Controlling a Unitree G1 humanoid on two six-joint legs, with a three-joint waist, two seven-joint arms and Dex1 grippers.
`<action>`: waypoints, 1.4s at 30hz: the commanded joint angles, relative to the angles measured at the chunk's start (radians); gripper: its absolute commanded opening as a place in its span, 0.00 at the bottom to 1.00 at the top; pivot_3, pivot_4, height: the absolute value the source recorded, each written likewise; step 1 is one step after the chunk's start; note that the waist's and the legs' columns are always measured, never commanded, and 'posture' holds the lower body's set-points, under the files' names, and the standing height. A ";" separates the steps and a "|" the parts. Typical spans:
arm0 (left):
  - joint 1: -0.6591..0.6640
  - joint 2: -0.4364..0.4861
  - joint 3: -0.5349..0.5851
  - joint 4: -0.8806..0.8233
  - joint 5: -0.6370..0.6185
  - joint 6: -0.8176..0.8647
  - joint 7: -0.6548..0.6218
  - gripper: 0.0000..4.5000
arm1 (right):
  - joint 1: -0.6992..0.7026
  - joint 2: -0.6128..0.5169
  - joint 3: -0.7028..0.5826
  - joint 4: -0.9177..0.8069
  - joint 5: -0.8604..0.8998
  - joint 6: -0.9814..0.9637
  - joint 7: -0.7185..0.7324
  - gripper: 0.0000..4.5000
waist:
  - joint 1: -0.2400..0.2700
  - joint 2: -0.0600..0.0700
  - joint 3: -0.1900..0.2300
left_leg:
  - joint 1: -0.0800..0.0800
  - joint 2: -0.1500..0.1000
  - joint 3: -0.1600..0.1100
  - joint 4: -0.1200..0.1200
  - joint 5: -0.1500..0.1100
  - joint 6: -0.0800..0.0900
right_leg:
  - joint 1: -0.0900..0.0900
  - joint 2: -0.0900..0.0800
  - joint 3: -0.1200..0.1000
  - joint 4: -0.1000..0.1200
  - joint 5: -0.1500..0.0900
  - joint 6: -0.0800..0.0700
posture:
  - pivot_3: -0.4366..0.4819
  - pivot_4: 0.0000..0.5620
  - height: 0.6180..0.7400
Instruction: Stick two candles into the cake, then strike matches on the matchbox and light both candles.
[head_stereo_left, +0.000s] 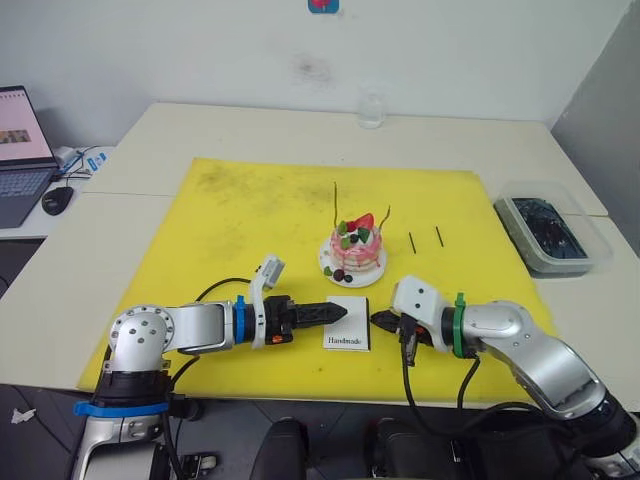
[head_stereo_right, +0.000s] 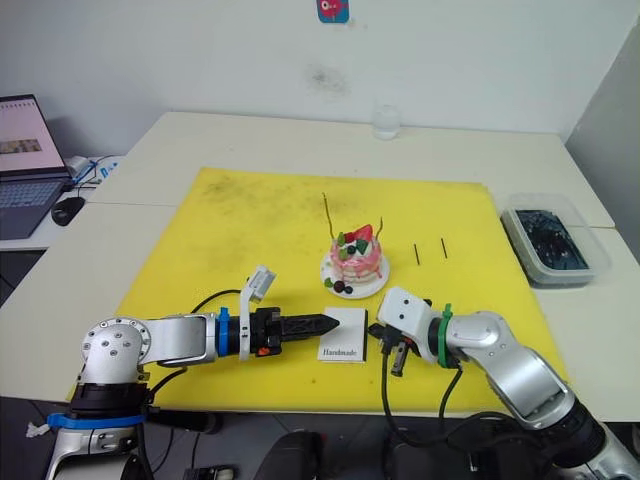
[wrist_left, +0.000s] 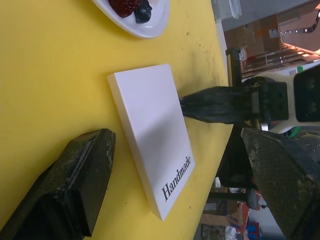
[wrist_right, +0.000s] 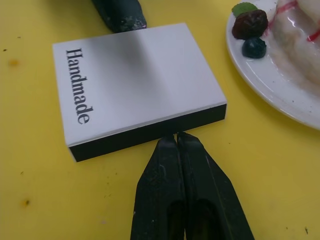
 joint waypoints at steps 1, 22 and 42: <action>0.015 -0.022 -0.038 -0.007 -0.007 0.010 0.011 1.00 | -0.024 0.028 0.009 -0.028 -0.004 0.014 -0.006 0.01 | 0.000 0.000 0.000 | 0.000 0.000 0.000 0.000 0.000 0.000 | 0.000 0.000 0.000 0.000 0.000 0.000 | 0.48 0.27 1.00; 0.041 -0.035 -0.068 -0.069 0.121 -0.018 0.000 0.71 | -0.053 0.086 0.004 -0.042 0.023 0.080 0.009 0.00 | 0.002 0.000 0.000 | 0.000 0.000 0.000 0.000 0.000 0.000 | 0.000 -0.001 0.000 -0.001 0.000 0.000 | 0.48 0.27 1.00; -0.043 -0.084 -0.085 -0.082 -0.096 -0.039 0.111 0.00 | -0.007 -0.078 -0.249 -0.185 0.163 0.226 0.031 0.00 | -0.002 -0.001 0.000 | -0.002 0.001 0.000 -0.001 0.000 0.000 | -0.001 -0.001 0.000 -0.001 0.000 0.000 | 0.48 0.27 1.00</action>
